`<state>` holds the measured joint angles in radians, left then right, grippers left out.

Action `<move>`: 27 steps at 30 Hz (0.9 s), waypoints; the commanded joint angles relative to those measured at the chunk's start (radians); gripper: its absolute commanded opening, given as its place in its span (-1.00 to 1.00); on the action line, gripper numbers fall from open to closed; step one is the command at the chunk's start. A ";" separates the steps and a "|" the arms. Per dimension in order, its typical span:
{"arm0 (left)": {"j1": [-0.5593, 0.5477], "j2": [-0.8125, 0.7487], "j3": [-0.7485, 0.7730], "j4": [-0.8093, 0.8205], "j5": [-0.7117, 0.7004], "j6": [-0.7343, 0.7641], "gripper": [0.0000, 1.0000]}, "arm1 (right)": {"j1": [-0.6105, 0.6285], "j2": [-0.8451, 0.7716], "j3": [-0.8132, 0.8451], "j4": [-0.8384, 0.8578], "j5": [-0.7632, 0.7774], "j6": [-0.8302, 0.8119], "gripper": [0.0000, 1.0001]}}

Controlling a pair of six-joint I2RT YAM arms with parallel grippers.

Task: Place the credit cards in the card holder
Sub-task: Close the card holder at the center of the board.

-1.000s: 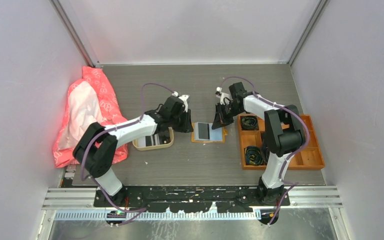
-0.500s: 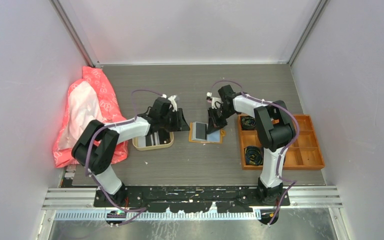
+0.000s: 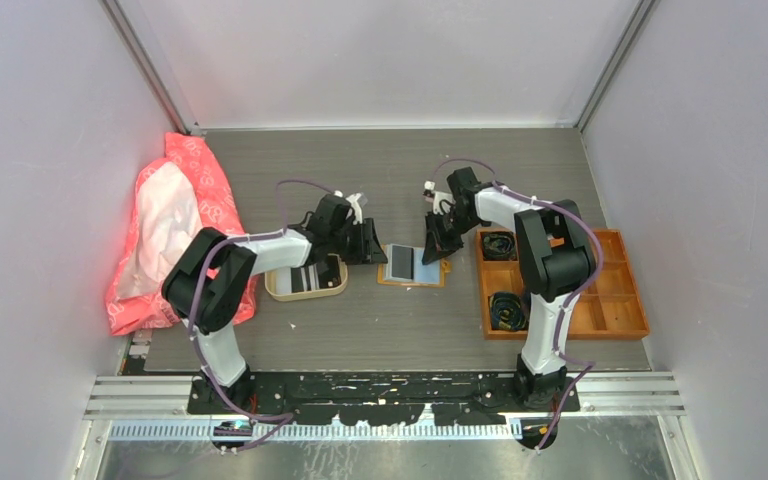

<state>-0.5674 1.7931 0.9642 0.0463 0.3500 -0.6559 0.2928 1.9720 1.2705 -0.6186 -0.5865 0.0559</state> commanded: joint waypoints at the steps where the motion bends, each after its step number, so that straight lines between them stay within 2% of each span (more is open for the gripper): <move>1: 0.001 0.043 0.021 0.012 0.028 -0.005 -0.13 | 0.010 0.008 0.036 -0.024 0.013 -0.016 -0.80; 13: 0.001 0.089 -0.010 0.193 0.162 -0.121 -0.14 | 0.044 0.041 0.055 -0.054 0.018 -0.031 -0.80; 19: -0.001 0.049 -0.064 0.413 0.240 -0.218 -0.18 | 0.052 0.047 0.059 -0.062 0.016 -0.034 -0.80; 27: -0.023 0.069 -0.092 0.678 0.304 -0.342 -0.20 | 0.054 0.044 0.061 -0.068 0.002 -0.034 -0.80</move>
<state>-0.5606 1.8725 0.8749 0.4519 0.5556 -0.9005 0.3313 2.0041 1.3056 -0.7029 -0.5762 0.0341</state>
